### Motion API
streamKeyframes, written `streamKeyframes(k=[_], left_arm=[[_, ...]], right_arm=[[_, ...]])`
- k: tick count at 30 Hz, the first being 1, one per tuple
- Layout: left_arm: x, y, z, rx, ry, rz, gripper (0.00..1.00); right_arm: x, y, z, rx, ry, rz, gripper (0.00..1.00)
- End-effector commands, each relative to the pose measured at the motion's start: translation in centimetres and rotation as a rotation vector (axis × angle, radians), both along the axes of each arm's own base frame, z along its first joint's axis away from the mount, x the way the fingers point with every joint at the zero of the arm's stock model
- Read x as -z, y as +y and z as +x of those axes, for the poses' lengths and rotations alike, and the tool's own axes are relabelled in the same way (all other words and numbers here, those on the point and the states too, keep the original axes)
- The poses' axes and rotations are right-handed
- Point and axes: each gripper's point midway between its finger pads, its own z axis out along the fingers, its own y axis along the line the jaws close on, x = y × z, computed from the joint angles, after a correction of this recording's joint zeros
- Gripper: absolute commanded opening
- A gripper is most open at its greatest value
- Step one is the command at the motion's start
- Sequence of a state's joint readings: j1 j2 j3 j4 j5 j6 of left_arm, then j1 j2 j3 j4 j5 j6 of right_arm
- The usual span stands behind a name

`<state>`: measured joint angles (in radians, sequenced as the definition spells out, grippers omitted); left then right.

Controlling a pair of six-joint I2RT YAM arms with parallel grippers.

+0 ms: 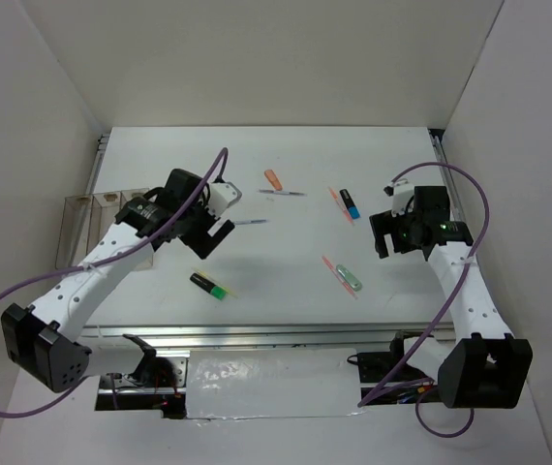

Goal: Sort the stationery into containers
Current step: Pick up the pen from the center of the board.

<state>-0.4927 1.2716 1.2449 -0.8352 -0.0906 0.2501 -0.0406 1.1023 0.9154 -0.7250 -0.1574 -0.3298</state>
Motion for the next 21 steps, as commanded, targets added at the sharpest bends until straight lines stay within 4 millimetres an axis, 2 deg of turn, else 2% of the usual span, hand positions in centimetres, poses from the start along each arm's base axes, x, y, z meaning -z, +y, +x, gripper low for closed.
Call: streamKeyframes(k=[1, 2, 3, 4, 5, 7, 8, 9, 10, 11, 16, 17, 19, 20, 21], left_arm=[[-1.5, -1.6, 1.6, -0.002, -0.057, -0.054, 0.99], [-1.4, -1.7, 2.0, -0.006, -0.05, -0.039, 0.99], [-0.4, -1.8, 2.7, -0.016, -0.02, -0.009, 0.99], [-0.2, -1.5, 3.3, -0.031, -0.019, 0.024, 0.94], [0.1, -2.0, 4.2, -0.008, -0.003, 0.042, 0.8], [0.0, -3.7, 4.8, 0.13, 0.011, 0.034, 0.7], [0.4, -4.4, 4.9, 0.183, 0.031, 0.038, 0.7], [2.4, -5.2, 5.4, 0.221, 0.1, 0.053, 0.67], [2.1, -5.9, 5.7, 0.281, 0.125, 0.057, 0.66], [4.0, -6.3, 6.3, 0.304, 0.183, 0.071, 0.65], [5.3, -8.1, 10.0, 0.42, 0.108, 0.035, 0.67], [5.0, -8.6, 11.9, 0.413, 0.045, 0.03, 0.69], [4.7, -9.2, 13.4, 0.437, 0.015, 0.049, 0.7], [7.0, -9.1, 12.8, 0.463, 0.112, 0.063, 0.7], [5.7, -9.6, 13.7, 0.509, 0.097, 0.062, 0.69]], right_arm=[[0.1, 0.4, -0.2, -0.005, 0.01, 0.01, 0.94], [0.3, 0.4, -0.1, 0.0, 0.012, 0.011, 0.94], [0.4, 0.3, -0.1, 0.005, 0.017, 0.007, 0.95], [0.6, 0.3, -0.1, 0.008, 0.025, 0.008, 0.99], [0.7, 0.3, -0.1, 0.01, 0.032, 0.008, 1.0], [1.0, 0.2, -0.1, 0.012, 0.042, 0.004, 1.0], [1.1, 0.2, -0.2, 0.013, 0.048, 0.002, 1.0], [1.3, 0.2, -0.2, 0.013, 0.056, 0.003, 1.0], [1.4, 0.2, -0.2, 0.01, 0.059, 0.002, 1.0], [1.6, 0.3, -0.3, 0.009, 0.068, 0.003, 1.0], [2.0, 0.6, -0.7, 0.003, 0.081, 0.018, 1.0], [2.1, 0.7, -0.7, 0.002, 0.083, 0.02, 1.0], [2.4, 0.8, -0.9, -0.005, 0.092, 0.027, 1.0], [2.4, 0.8, -0.9, -0.005, 0.096, 0.027, 1.0], [2.5, 0.9, -0.8, -0.005, 0.098, 0.028, 1.0]])
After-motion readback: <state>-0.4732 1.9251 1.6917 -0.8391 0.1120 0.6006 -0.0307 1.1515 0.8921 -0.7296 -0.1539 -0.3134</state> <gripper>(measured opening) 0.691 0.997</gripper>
